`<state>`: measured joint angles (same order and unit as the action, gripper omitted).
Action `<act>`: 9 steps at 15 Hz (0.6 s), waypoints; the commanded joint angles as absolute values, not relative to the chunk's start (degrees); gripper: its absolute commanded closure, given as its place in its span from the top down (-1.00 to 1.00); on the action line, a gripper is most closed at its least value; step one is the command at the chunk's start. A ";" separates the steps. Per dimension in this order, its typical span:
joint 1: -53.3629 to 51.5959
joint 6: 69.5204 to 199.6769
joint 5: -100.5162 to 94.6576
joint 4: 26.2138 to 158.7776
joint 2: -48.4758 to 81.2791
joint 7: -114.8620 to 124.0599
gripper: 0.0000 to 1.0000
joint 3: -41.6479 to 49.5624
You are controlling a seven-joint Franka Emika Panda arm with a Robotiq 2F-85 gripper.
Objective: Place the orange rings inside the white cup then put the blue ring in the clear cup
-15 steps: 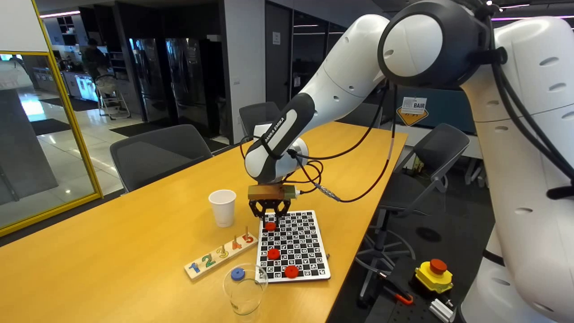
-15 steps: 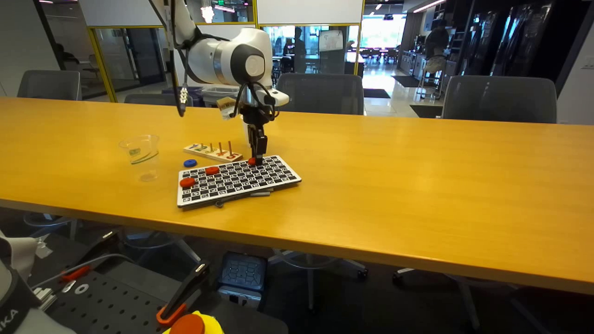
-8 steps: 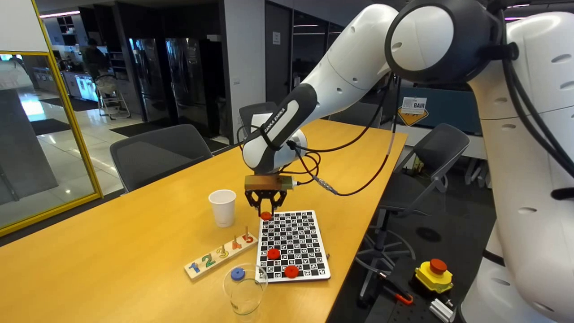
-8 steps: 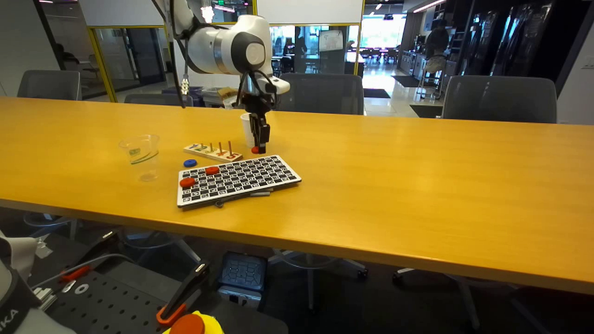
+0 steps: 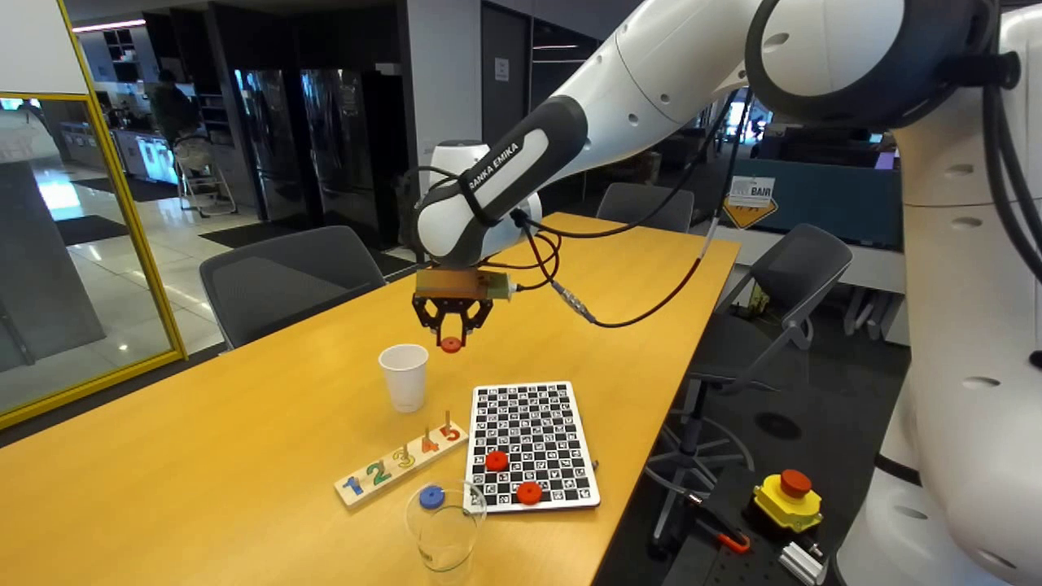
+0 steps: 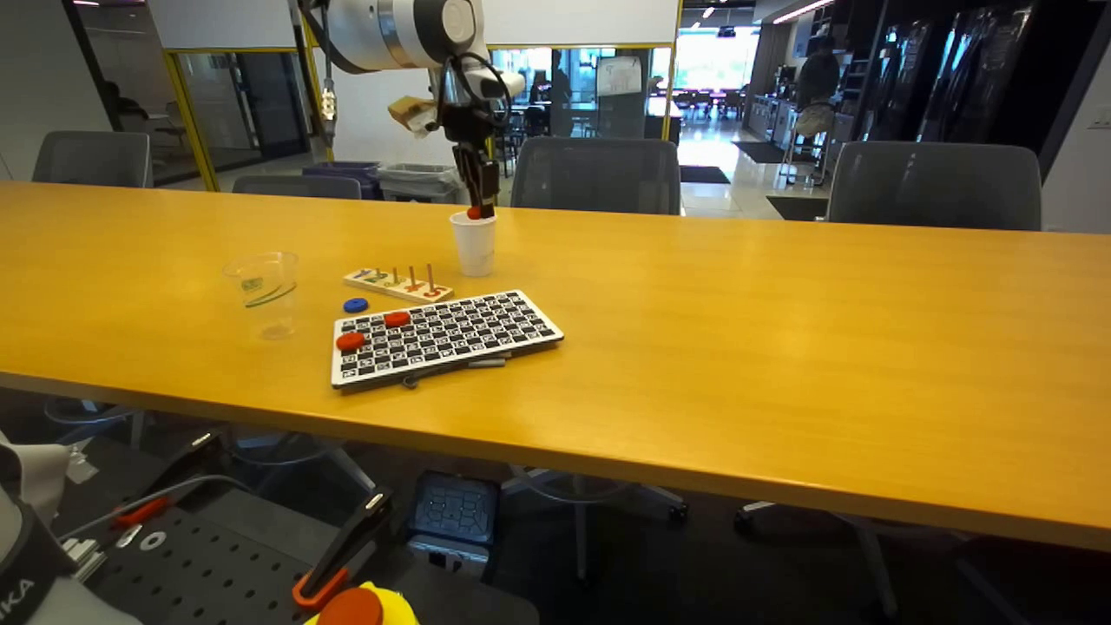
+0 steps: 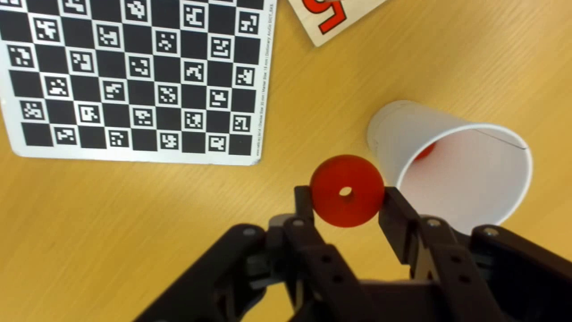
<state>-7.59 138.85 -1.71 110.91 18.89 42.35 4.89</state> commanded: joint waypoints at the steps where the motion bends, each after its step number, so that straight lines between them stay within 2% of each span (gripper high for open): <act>1: -8.34 135.92 -2.26 104.94 21.50 42.60 -0.53 3.57; 9: -8.78 130.05 -1.48 92.18 30.76 40.55 -0.53 1.91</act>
<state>-8.60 133.69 -1.72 99.64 26.25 41.87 1.92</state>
